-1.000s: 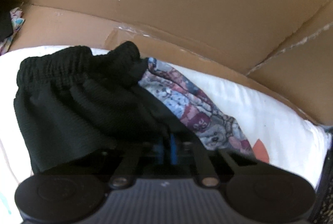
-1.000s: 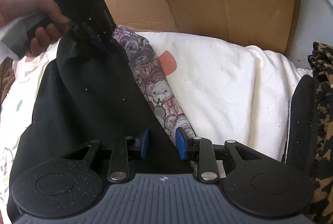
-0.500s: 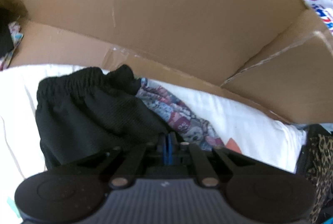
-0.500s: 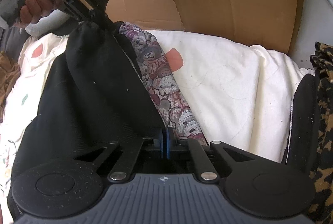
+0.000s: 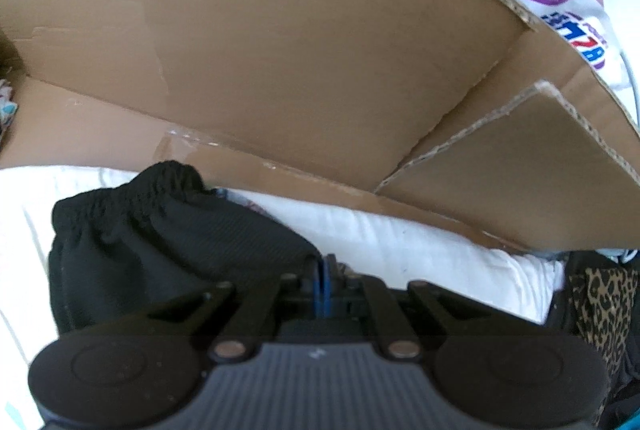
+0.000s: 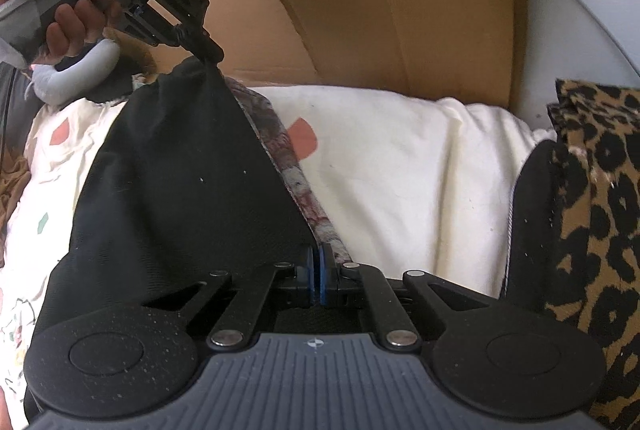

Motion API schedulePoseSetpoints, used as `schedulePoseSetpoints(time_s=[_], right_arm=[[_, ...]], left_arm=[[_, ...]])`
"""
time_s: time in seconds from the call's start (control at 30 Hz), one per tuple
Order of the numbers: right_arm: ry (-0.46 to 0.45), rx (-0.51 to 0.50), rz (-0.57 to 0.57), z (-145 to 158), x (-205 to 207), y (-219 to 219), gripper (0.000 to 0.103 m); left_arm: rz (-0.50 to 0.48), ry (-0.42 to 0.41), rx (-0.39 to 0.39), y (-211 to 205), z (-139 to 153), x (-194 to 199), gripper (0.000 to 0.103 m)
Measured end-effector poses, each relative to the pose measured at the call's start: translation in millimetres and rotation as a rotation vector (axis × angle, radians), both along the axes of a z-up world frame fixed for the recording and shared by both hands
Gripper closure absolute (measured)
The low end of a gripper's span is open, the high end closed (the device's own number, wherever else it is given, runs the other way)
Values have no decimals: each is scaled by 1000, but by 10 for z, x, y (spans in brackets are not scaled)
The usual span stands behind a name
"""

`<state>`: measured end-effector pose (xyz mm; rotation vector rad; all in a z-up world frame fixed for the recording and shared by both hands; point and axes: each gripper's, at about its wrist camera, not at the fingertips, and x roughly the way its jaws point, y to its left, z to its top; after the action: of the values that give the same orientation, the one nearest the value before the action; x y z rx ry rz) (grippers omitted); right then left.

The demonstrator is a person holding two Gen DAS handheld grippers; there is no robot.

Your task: Fold clothes

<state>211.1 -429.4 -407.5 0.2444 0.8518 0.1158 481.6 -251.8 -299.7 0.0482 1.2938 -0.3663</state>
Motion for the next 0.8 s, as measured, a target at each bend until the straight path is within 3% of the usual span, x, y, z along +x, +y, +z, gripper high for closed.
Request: schedulePoseSetpoints(time_s=[0.63,0.7,0.8], right_arm=[[53,-14,-11,-118,44,-54,103],[60,13,-23,-88,43,-96,102],[71,77,-59,-13,-57,-260,100]], left_arm=[[-18,-11,-59,-67,-361,51,100],[-38,-22,-81,-53,-362,21,96],[-83,-38,-126,7,-314,-36,77]])
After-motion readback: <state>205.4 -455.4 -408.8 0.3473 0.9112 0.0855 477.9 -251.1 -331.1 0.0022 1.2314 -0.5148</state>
